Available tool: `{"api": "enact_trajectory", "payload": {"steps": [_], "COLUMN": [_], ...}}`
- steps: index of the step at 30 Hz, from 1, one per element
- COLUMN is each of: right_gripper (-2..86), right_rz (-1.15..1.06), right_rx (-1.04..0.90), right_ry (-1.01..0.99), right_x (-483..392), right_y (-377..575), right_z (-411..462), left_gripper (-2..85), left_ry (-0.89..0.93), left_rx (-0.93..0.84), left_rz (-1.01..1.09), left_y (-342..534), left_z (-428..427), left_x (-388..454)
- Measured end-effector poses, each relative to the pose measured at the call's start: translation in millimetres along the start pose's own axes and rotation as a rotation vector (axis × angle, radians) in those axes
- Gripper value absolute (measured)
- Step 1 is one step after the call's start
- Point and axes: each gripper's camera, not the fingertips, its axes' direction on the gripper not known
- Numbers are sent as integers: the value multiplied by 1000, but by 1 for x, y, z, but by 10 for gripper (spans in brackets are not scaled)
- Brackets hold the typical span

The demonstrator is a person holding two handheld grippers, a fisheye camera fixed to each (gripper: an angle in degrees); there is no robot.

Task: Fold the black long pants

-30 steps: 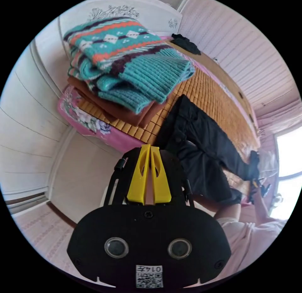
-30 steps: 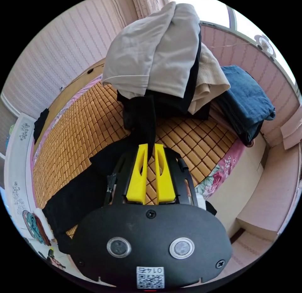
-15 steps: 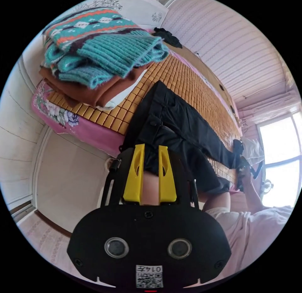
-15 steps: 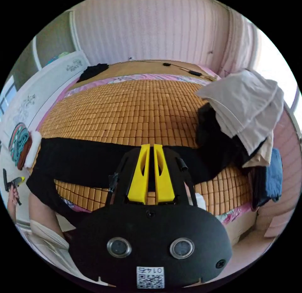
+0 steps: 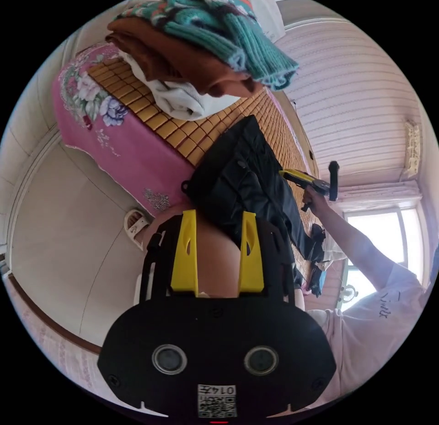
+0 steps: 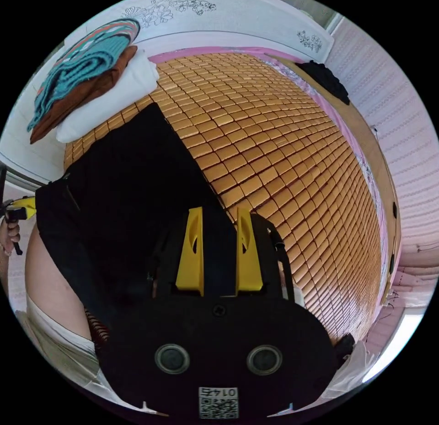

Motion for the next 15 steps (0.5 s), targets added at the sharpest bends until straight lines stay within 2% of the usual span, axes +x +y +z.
{"api": "enact_trajectory", "payload": {"steps": [2, 5, 8, 10, 12, 15], "right_gripper": [46, 4, -6, -8, -8, -3], "right_rz": [15, -6, 53, 131, 128, 122], "right_rx": [-32, -44, 58, 176, 212, 109], "right_ry": [-19, 8, -50, -140, -137, -55], "right_x": [-2, -6, 7, 23, 24, 17], "right_y": [-6, -9, -12, -24, -42, -63], "right_z": [4, 2, -27, -57, -70, -59], "left_gripper": [101, 50, 25, 17, 15, 18], "left_ry": [-32, -39, -24, 4, -4, -129], "left_rx": [-48, -30, 46, 167, 244, 277], "left_rz": [20, 34, 46, 86, 81, 63], "left_y": [-7, -12, -13, -18, -26, -40], "left_z": [9, 11, 1, -20, -33, -35], "left_x": [0, -1, 7, 20, 25, 23]}}
